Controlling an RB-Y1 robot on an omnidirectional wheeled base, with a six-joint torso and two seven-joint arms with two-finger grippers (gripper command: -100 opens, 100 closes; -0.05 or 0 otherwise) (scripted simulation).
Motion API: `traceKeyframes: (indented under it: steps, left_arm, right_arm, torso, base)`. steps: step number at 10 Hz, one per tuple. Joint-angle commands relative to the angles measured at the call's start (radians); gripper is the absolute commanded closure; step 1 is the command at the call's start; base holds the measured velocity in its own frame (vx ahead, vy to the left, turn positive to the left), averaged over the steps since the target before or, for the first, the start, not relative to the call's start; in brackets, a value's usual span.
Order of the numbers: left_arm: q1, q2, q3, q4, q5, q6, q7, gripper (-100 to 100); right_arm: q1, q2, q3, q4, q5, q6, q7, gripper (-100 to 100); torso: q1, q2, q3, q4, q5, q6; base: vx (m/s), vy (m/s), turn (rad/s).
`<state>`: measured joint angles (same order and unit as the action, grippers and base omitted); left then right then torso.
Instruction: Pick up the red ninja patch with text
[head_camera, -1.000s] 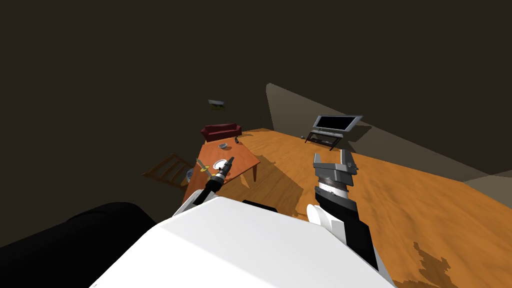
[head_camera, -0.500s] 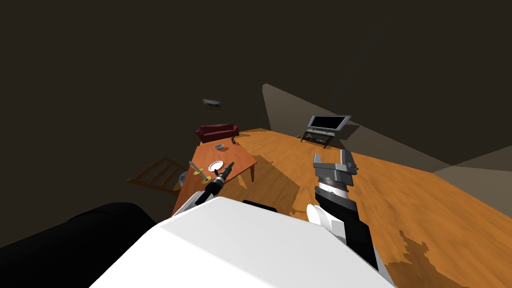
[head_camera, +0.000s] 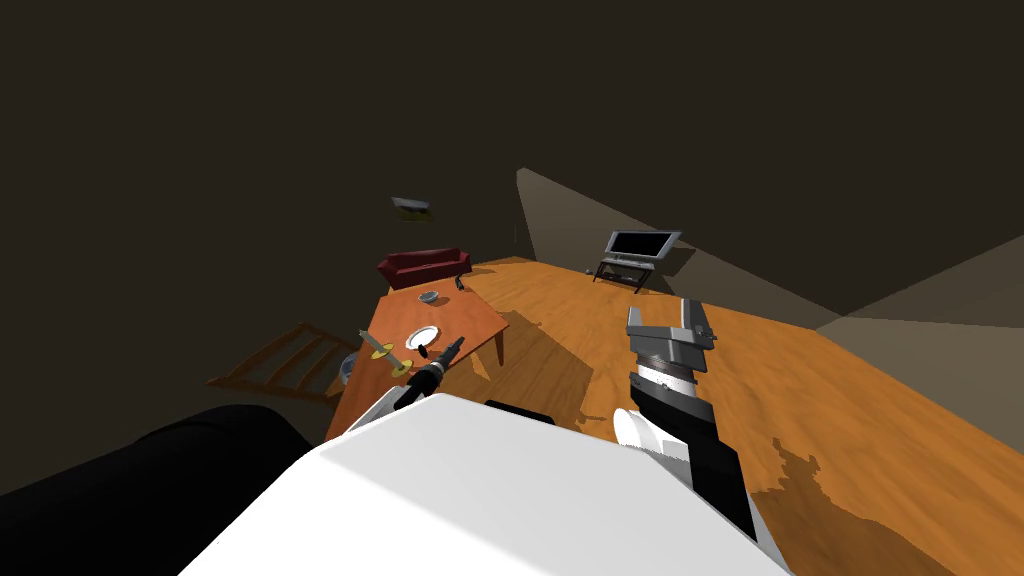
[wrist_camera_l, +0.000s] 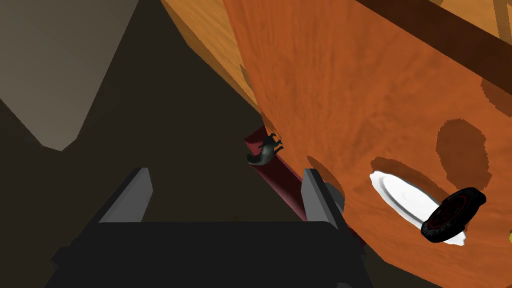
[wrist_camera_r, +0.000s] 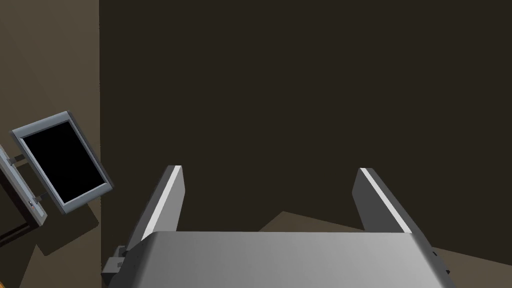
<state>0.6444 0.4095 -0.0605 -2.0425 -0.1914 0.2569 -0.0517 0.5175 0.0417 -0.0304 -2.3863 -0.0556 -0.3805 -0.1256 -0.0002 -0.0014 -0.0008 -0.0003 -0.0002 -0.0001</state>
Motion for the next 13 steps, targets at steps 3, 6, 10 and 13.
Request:
traceKeyframes:
  steps: [3,6,10,13]
  left_arm:
    - [-0.009,0.043,-0.016,0.076,-0.034,0.098,0.014,-100]
    - [-0.019,0.075,-0.027,0.131,-0.057,0.18,0.025,-100]
    - [-0.049,0.126,-0.046,0.239,-0.096,0.312,0.048,-100]
    - [-0.068,0.146,-0.054,0.289,-0.112,0.367,0.058,-100]
  right_arm:
    - [0.0,0.0,0.0,0.0,0.0,0.0,0.0,0]
    - [0.0,0.0,0.0,0.0,0.0,0.0,0.0,0]
    - [0.0,0.0,0.0,0.0,0.0,0.0,0.0,0]
    - [0.0,0.0,0.0,0.0,0.0,0.0,0.0,0]
  torso:
    - [0.001,0.001,0.0,0.0,0.0,0.0]
    - [0.003,-0.001,0.0,0.0,0.001,0.0]
    - [0.005,0.0,0.0,0.0,0.001,0.0]
    - [0.006,0.0,0.0,0.0,0.001,0.0]
  base:
    - [0.027,0.004,-0.084]
    - [0.036,0.028,-0.094]
    - [0.026,0.051,-0.092]
    - [0.025,0.069,-0.052]
